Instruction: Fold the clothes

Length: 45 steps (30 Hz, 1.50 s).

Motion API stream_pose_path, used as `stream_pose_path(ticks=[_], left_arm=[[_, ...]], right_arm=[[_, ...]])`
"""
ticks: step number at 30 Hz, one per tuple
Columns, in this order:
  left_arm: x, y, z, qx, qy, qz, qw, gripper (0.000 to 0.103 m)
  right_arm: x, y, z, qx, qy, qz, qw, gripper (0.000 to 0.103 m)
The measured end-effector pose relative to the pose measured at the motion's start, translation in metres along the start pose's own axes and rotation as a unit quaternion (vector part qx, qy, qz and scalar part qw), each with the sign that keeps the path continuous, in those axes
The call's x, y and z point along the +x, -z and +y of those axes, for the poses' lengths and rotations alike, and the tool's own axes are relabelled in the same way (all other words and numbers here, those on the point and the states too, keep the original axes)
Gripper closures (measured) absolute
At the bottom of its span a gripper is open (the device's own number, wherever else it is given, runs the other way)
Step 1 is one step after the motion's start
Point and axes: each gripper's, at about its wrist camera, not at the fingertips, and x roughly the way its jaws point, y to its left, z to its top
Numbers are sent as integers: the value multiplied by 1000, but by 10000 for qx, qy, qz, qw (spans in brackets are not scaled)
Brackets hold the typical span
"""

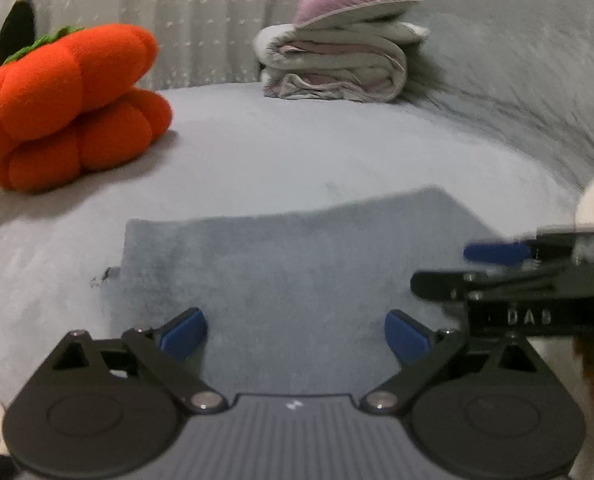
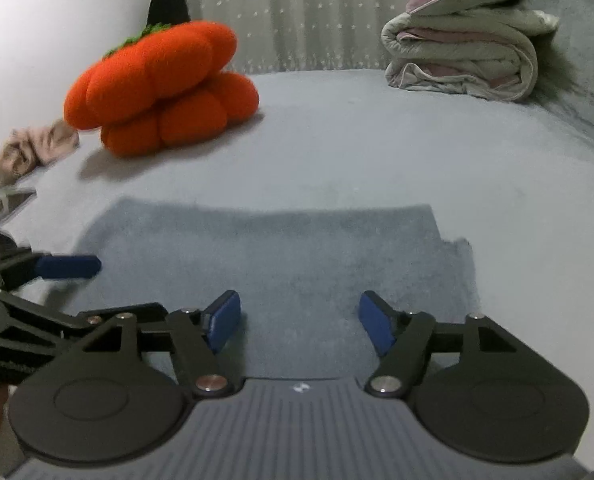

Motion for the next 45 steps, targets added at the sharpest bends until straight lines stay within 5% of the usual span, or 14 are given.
stream_pose_path(ticks=[7, 20, 29, 39, 45], left_arm=[[0, 2, 0, 254, -31, -19, 9997, 3], [-22, 7, 30, -91, -26, 366, 9993, 2], [-19, 9, 60, -1030, 199, 833, 9910, 1], [-22, 6, 71, -1500, 165, 1023, 9832, 1], [-23, 5, 89, -2182, 199, 1095, 9695, 1]], right_arm=[[3, 6, -5, -426, 1, -64, 9991, 30], [-18, 13, -54, 289, 73, 23, 9996, 26], [-30, 16, -72, 539, -28, 91, 9985, 24], [-36, 9, -72, 759, 166, 233, 9967, 17], [-37, 4, -65, 798, 101, 260, 9964, 8]])
